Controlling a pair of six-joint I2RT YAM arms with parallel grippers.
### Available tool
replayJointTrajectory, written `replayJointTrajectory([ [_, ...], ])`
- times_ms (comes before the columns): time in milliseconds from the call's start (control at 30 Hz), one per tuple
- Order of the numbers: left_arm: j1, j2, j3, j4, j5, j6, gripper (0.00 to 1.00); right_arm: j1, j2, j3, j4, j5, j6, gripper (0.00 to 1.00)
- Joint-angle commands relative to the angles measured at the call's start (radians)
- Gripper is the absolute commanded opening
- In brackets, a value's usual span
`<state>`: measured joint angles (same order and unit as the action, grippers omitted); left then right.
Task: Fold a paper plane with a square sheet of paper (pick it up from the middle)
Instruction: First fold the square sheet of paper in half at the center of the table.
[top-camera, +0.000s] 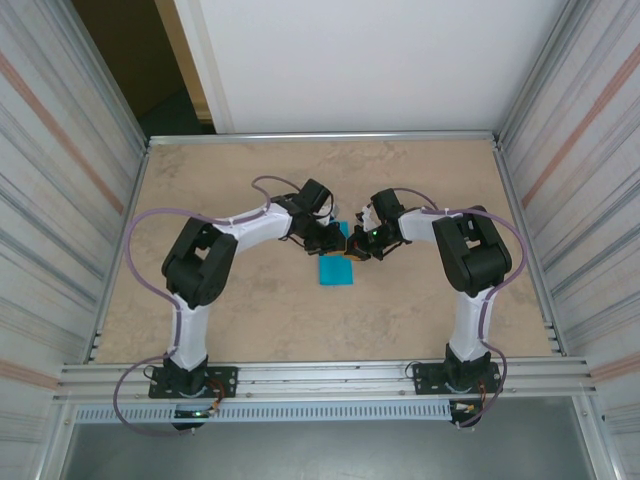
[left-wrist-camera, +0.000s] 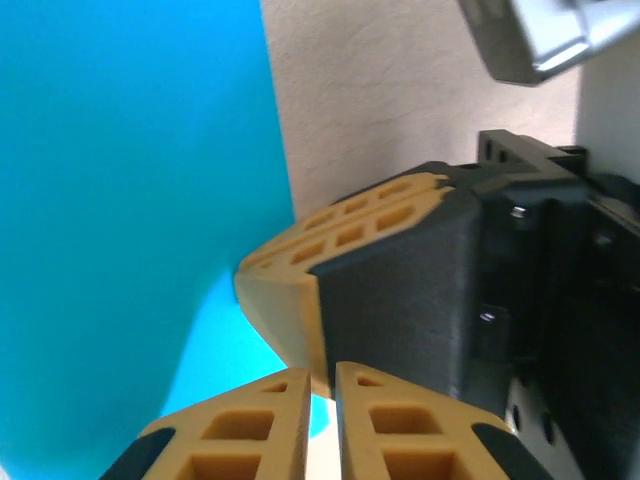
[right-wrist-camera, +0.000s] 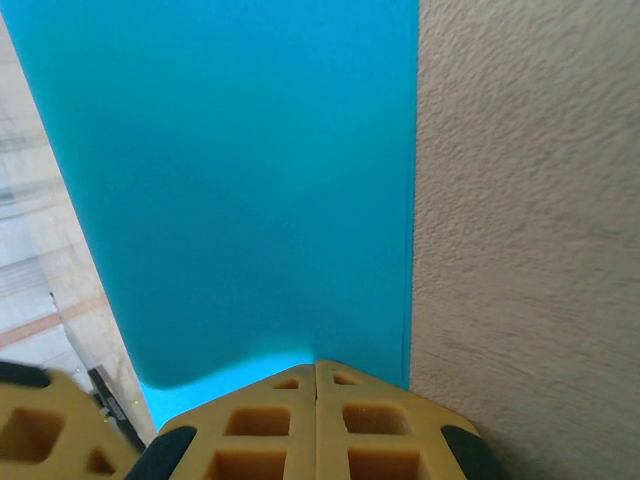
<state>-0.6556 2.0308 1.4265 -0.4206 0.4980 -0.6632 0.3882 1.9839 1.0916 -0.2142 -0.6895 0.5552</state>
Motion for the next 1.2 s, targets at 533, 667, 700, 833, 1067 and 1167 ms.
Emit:
replayJointTrajectory([
  [533,0.054,0.058,-0.047,0.028,0.027,-0.02,0.13,0.001,0.119,-0.026,-0.16,0.212,-0.045,0.0],
  [667,0.064,0.057,-0.079,0.059,0.045,-0.033,0.13,-0.001,0.123,-0.025,-0.168,0.227,-0.05,0.0],
  [700,0.067,0.056,-0.085,0.065,0.046,-0.036,0.13,-0.001,0.123,-0.025,-0.169,0.229,-0.05,0.0],
  [833,0.079,0.051,-0.11,0.081,0.051,-0.038,0.14,-0.001,0.125,-0.023,-0.176,0.237,-0.051,0.0],
  [1067,0.115,0.037,-0.189,0.14,0.074,-0.024,0.15,-0.001,0.13,-0.02,-0.194,0.257,-0.051,0.0],
  [1167,0.143,0.01,-0.251,0.177,0.075,0.014,0.16,-0.004,0.134,-0.021,-0.205,0.269,-0.054,0.0],
])
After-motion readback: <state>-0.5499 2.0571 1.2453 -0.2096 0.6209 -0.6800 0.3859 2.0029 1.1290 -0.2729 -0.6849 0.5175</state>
